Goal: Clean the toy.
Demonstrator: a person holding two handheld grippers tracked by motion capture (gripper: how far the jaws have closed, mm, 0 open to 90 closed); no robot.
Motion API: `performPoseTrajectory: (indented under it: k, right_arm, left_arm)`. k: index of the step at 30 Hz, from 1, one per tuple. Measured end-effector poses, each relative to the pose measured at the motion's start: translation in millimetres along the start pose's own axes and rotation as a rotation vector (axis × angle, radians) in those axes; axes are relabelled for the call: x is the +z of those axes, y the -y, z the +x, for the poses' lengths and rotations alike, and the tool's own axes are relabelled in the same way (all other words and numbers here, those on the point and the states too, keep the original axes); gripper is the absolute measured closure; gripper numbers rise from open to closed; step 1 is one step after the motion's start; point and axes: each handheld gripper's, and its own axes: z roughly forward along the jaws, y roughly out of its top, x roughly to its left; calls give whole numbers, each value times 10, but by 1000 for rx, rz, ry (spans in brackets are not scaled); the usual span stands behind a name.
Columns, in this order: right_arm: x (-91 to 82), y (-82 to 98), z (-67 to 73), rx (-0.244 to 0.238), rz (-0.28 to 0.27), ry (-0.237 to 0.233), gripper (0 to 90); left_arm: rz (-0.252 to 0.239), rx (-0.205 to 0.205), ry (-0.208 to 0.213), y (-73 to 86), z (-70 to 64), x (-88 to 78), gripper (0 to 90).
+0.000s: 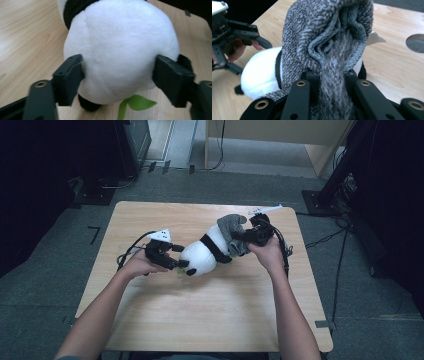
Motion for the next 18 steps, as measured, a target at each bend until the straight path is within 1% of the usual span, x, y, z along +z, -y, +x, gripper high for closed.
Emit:
performPoseTrajectory:
  k: [3, 5, 7, 9, 10, 11, 14, 15, 16, 18]
  right_arm:
    - [18, -12, 2, 4, 0, 1, 756]
    - [18, -17, 10, 5, 4, -1, 756]
    - [22, -23, 23, -1, 6, 3, 757]
    - [35, -27, 32, -2, 8, 3, 757]
    - [41, -28, 35, 0, 8, 3, 757]
    - [52, -30, 39, -4, 7, 3, 757]
    - [60, -37, 49, -7, 2, 14, 757]
    - [60, -42, 52, -11, -4, 22, 757]
    - [57, -48, 58, -12, -13, 36, 757]
    - [41, -61, 72, -14, -31, 55, 757]
  left_arm:
    - [-1, -24, 29, 19, 33, 21, 196]
    - [-1, -30, 42, 31, 47, 29, 199]
    - [3, -30, 50, 36, 49, 37, 228]
    - [12, -23, 54, 36, 36, 49, 297]
    - [19, -13, 47, 33, 16, 55, 335]
    - [27, -11, 45, 27, 6, 55, 387]
    - [41, -22, 37, 7, -25, 55, 486]
    - [39, -32, 38, 2, -36, 50, 540]
    - [34, -27, 20, 6, -54, 50, 588]
    - [15, -47, -9, 23, -85, 43, 664]
